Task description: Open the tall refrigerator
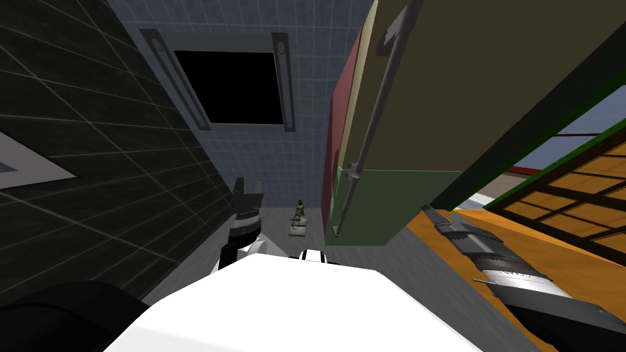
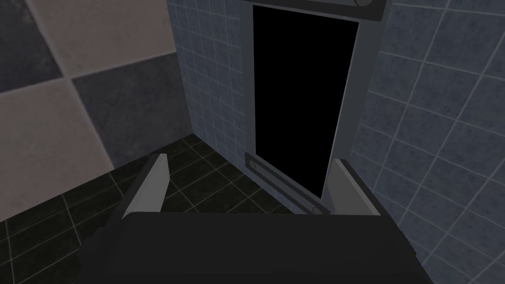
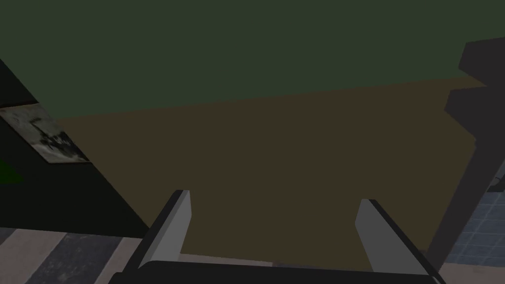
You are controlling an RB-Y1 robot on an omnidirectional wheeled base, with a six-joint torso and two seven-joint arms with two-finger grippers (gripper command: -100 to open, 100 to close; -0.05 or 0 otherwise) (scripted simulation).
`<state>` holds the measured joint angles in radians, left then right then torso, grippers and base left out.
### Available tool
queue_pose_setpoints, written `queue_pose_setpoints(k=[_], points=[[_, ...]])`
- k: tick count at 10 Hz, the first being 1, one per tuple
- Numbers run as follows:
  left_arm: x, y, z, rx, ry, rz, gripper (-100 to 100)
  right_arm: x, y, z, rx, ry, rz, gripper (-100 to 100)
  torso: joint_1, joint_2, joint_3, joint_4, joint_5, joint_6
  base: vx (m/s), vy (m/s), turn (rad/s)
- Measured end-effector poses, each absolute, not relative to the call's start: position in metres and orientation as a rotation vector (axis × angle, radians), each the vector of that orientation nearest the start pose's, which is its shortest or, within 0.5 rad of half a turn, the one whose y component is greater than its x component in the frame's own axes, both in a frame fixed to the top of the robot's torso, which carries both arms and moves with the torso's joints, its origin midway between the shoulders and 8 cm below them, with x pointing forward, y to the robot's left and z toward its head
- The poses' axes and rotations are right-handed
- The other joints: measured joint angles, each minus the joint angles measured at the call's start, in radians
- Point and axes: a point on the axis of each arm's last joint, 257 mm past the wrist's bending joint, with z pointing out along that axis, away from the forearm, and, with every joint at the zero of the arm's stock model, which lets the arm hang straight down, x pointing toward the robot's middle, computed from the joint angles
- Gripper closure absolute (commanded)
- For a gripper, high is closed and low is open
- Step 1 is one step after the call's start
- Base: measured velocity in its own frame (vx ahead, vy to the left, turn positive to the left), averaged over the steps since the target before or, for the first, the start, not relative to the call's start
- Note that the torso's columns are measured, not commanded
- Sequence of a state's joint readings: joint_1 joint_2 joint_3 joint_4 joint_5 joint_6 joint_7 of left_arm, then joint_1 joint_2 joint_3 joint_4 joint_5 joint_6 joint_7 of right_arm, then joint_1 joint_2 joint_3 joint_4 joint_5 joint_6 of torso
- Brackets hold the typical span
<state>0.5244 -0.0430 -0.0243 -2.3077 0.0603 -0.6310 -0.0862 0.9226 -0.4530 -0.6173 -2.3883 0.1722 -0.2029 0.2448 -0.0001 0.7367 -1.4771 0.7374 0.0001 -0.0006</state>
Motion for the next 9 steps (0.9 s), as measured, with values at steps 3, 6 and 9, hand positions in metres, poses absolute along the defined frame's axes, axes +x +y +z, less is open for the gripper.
queue_pose_setpoints(k=[3,6,9], points=[[0.311,0.283,0.052,-0.591,0.459,-1.293,0,0.275,-0.474,-0.003,0.18,1.379,-0.024,-100,0.0,0.003,0.002,0.001,0.0,0.0,0.08,0.108,-0.062],[0.311,0.283,0.052,-0.591,0.459,-1.293,0,0.268,-0.489,0.006,0.103,1.429,-0.15,-100,0.0,0.001,0.001,0.0,0.0,0.0,0.089,0.099,-0.06],[0.311,0.283,0.052,-0.591,0.459,-1.293,0,0.263,-0.502,0.019,-0.009,1.485,-0.287,-100,0.002,0.0,0.0,0.0,0.001,0.001,0.103,0.123,-0.075]])
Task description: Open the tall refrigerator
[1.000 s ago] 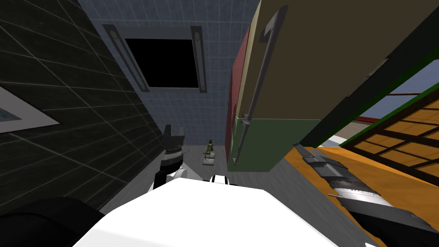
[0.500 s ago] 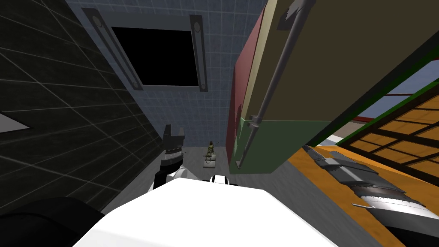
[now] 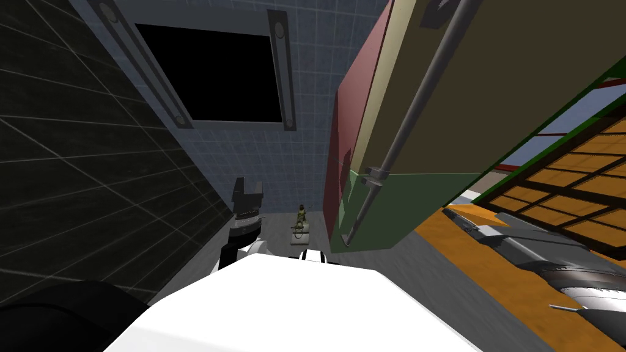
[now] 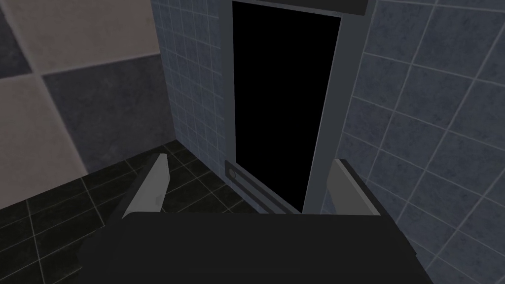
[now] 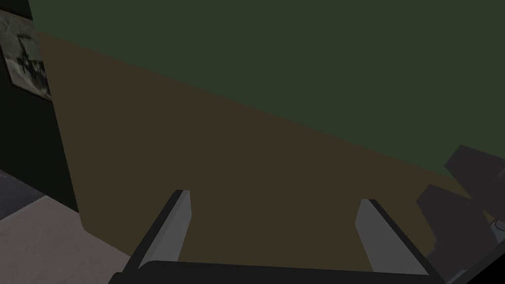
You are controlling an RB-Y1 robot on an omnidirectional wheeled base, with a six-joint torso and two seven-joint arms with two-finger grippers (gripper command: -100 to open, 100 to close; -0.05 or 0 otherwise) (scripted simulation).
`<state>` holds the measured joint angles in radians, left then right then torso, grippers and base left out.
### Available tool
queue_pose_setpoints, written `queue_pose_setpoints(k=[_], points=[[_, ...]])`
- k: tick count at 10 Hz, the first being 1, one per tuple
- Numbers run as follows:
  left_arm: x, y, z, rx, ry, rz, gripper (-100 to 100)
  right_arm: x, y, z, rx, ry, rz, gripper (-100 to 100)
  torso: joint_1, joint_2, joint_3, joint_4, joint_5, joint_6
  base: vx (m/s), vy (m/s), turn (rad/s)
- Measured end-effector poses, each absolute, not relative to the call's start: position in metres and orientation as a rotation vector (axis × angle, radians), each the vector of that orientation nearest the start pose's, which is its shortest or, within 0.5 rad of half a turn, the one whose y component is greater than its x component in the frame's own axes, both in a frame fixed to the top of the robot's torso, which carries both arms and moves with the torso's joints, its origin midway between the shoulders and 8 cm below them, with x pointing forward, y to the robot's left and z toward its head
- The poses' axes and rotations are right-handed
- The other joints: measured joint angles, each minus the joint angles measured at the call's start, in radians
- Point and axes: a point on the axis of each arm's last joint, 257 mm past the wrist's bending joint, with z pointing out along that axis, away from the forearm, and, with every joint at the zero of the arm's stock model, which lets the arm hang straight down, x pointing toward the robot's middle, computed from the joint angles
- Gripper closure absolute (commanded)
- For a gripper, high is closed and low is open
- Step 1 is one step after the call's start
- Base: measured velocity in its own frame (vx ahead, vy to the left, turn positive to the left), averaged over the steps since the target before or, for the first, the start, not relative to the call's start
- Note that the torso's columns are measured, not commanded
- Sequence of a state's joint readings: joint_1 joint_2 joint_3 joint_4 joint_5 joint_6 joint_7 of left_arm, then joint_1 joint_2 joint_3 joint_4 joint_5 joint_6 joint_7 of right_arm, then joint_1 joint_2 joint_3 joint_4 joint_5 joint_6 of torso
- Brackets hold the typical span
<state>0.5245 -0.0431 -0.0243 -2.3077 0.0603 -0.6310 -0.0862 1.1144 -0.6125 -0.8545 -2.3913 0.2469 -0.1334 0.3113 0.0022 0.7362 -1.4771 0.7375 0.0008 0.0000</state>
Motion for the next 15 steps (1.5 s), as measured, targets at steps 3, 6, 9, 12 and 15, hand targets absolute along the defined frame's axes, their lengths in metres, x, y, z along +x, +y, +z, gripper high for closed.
queue_pose_setpoints(k=[3,6,9,12,15], points=[[0.311,0.283,0.052,-0.591,0.46,-1.293,0,0.264,-0.508,0.035,-0.111,1.511,-0.391,-100,-0.002,0.002,0.001,0.001,-0.001,0.0,0.093,0.101,-0.07],[0.311,0.283,0.052,-0.591,0.459,-1.293,0,0.269,-0.501,0.053,-0.262,1.533,-0.497,-100,-0.001,0.002,0.001,0.0,0.0,0.0,0.095,0.124,-0.071],[0.311,0.283,0.052,-0.591,0.459,-1.293,0,0.282,-0.48,0.068,-0.409,1.531,-0.552,-100,-0.003,0.002,0.002,0.001,-0.001,0.0,0.068,0.106,-0.05],[0.311,0.283,0.052,-0.591,0.46,-1.293,0,0.289,-0.449,0.077,-0.526,1.514,-0.572,-100,0.002,0.003,0.002,0.0,0.001,-0.004,0.046,0.041,-0.053],[0.312,0.283,0.052,-0.591,0.46,-1.293,0,0.296,-0.428,0.079,-0.584,1.491,-0.563,-100,0.017,-0.002,0.0,-0.003,0.004,-0.008,0.008,0.006,-0.003]])
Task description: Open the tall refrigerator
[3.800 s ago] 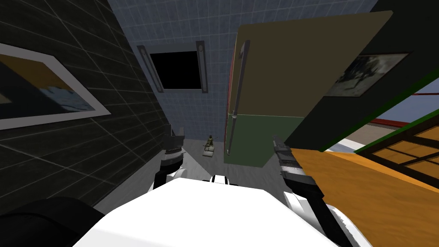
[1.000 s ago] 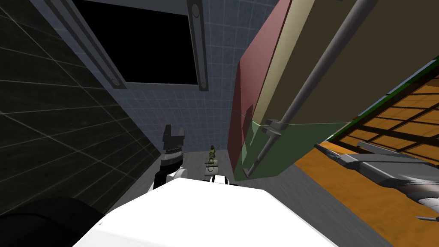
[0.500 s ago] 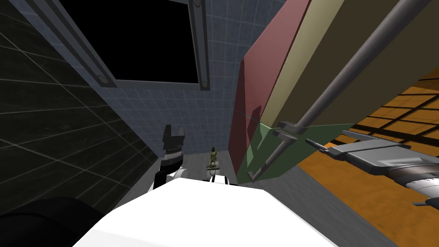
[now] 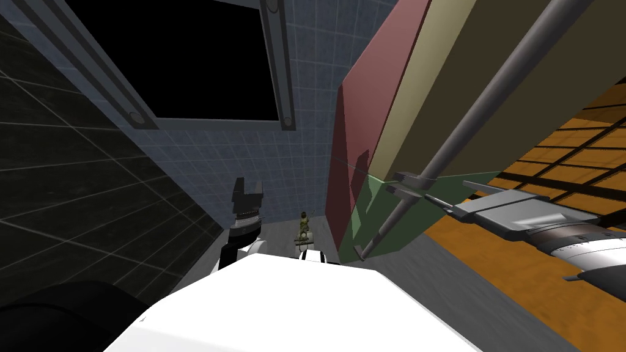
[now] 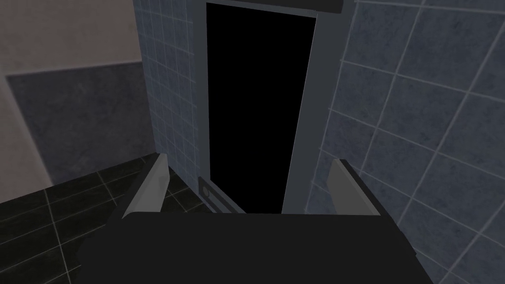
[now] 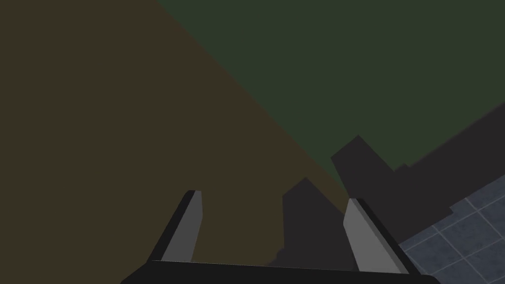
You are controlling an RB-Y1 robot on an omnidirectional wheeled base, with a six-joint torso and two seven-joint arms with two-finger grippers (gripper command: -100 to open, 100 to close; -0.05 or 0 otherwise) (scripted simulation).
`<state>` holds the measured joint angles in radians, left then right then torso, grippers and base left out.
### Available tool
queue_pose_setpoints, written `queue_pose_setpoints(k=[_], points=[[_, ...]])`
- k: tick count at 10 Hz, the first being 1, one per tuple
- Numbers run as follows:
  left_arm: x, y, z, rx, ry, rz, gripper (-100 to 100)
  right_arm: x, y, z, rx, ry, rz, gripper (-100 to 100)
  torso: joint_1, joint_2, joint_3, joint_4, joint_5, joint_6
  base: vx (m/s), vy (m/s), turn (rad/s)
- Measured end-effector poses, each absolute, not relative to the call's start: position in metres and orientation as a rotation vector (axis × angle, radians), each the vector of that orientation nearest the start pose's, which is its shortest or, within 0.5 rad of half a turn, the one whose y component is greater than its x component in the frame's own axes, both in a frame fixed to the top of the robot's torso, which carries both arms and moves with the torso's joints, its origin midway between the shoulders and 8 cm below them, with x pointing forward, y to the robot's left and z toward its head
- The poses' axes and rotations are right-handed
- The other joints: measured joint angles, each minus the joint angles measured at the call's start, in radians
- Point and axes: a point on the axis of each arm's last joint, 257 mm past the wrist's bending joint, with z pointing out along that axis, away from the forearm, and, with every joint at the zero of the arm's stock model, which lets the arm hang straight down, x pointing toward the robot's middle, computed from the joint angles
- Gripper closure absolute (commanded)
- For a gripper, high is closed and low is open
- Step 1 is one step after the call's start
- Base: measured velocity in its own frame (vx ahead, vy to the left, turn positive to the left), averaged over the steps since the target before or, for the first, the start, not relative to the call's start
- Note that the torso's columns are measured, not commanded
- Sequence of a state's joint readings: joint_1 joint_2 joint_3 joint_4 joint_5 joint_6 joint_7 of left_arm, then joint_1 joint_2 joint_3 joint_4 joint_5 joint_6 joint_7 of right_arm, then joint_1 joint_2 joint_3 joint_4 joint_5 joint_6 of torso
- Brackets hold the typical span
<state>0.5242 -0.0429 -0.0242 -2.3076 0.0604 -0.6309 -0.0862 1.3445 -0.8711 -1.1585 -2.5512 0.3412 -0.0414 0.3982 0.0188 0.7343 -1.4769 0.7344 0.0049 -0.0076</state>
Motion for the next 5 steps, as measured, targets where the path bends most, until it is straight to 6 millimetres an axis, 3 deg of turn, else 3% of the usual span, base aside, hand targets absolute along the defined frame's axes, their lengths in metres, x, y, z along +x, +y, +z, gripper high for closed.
queue_pose_setpoints(k=[3,5], points=[[0.312,0.283,0.052,-0.591,0.46,-1.293,0,0.295,-0.417,0.078,-0.605,1.488,-0.553,-100,0.004,0.001,0.0,0.002,0.003,-0.001,0.002,-0.013,-0.012],[0.312,0.283,0.052,-0.591,0.46,-1.293,0,0.292,-0.432,0.079,-0.57,1.494,-0.576,-100,-0.008,-0.003,-0.002,-0.001,-0.003,0.001,0.038,-0.053,0.02]])
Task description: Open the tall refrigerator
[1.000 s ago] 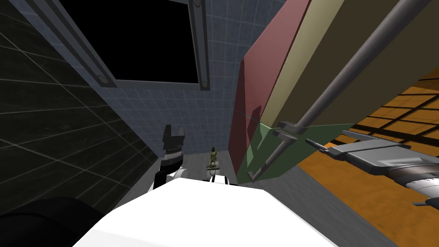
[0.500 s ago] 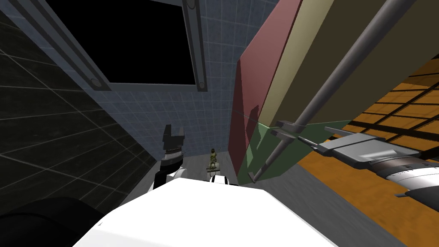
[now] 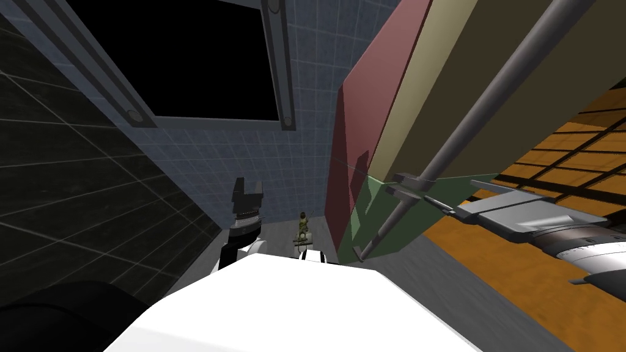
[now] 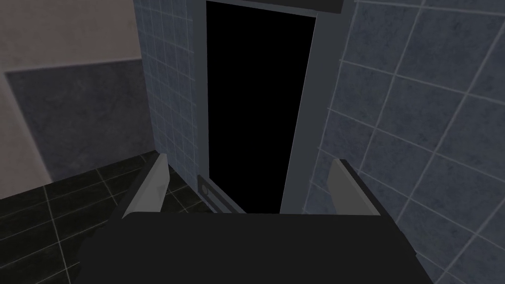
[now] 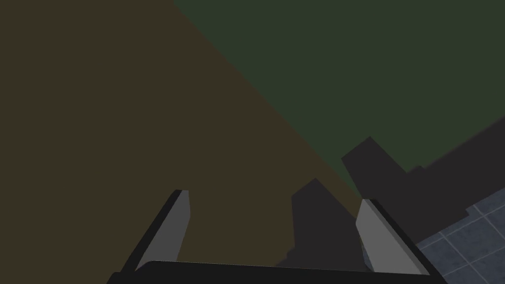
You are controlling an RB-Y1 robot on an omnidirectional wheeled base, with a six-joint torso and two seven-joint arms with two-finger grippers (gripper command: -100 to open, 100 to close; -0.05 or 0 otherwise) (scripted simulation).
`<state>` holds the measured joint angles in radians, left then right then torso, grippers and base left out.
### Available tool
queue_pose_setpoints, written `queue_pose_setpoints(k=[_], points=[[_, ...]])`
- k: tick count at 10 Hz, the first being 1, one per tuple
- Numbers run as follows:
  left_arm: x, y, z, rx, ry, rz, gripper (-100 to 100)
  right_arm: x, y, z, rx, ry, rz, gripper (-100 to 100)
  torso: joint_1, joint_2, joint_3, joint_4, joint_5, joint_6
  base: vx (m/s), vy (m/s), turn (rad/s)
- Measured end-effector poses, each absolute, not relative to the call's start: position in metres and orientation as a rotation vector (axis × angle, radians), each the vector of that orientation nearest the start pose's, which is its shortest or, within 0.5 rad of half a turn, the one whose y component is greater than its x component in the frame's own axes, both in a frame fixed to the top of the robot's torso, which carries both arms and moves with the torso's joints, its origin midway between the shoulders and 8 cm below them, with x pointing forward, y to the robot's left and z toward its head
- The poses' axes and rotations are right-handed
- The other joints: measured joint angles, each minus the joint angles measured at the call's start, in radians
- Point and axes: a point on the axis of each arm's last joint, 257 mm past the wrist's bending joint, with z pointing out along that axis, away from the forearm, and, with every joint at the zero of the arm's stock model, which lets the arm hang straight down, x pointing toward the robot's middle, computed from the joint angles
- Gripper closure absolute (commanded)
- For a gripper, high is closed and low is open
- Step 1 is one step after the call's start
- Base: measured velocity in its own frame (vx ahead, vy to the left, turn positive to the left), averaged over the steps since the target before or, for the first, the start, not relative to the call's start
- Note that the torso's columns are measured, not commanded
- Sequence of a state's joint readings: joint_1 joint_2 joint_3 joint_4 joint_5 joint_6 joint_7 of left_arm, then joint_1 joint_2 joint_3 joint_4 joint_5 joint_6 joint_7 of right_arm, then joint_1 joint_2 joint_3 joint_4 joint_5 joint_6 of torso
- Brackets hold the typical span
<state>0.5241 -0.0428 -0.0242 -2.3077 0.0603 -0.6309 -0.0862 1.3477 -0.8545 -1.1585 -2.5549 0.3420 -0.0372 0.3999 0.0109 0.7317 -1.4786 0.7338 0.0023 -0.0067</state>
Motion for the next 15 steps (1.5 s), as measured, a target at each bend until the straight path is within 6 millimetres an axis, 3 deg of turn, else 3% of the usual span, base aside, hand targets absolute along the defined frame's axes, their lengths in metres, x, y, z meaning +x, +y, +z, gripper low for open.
queue_pose_setpoints(k=[1,4,6,13,14,15], points=[[0.311,0.283,0.052,-0.591,0.46,-1.293,0,0.292,-0.433,0.079,-0.567,1.495,-0.577,100,-0.005,0.001,-0.001,0.001,-0.001,0.003,-0.004,-0.005,-0.011],[0.312,0.283,0.052,-0.59,0.46,-1.293,0,0.297,-0.42,0.078,-0.594,1.479,-0.542,100,-0.023,0.016,0.009,0.007,-0.006,0.007,-0.159,-0.189,0.061],[0.312,0.283,0.052,-0.591,0.46,-1.293,0,0.297,-0.41,0.08,-0.615,1.467,-0.516,100,-0.012,0.009,0.004,0.005,-0.003,0.007,-0.181,-0.226,0.06],[0.312,0.283,0.052,-0.591,0.46,-1.293,0,0.306,-0.34,0.08,-0.758,1.38,-0.345,100,-0.011,0.004,0.001,0.003,-0.002,0.006,-0.243,-0.286,0.074],[0.312,0.283,0.052,-0.591,0.46,-1.293,0,0.306,-0.339,0.08,-0.762,1.378,-0.342,-100,-0.002,-0.002,-0.002,0.002,0.0,0.007,-0.017,-0.024,-0.006],[0.312,0.283,0.052,-0.591,0.46,-1.293,0,0.307,-0.348,0.081,-0.748,1.387,-0.357,-100,0.001,-0.004,-0.004,0.001,0.002,0.007,0.013,0.014,0.001]])
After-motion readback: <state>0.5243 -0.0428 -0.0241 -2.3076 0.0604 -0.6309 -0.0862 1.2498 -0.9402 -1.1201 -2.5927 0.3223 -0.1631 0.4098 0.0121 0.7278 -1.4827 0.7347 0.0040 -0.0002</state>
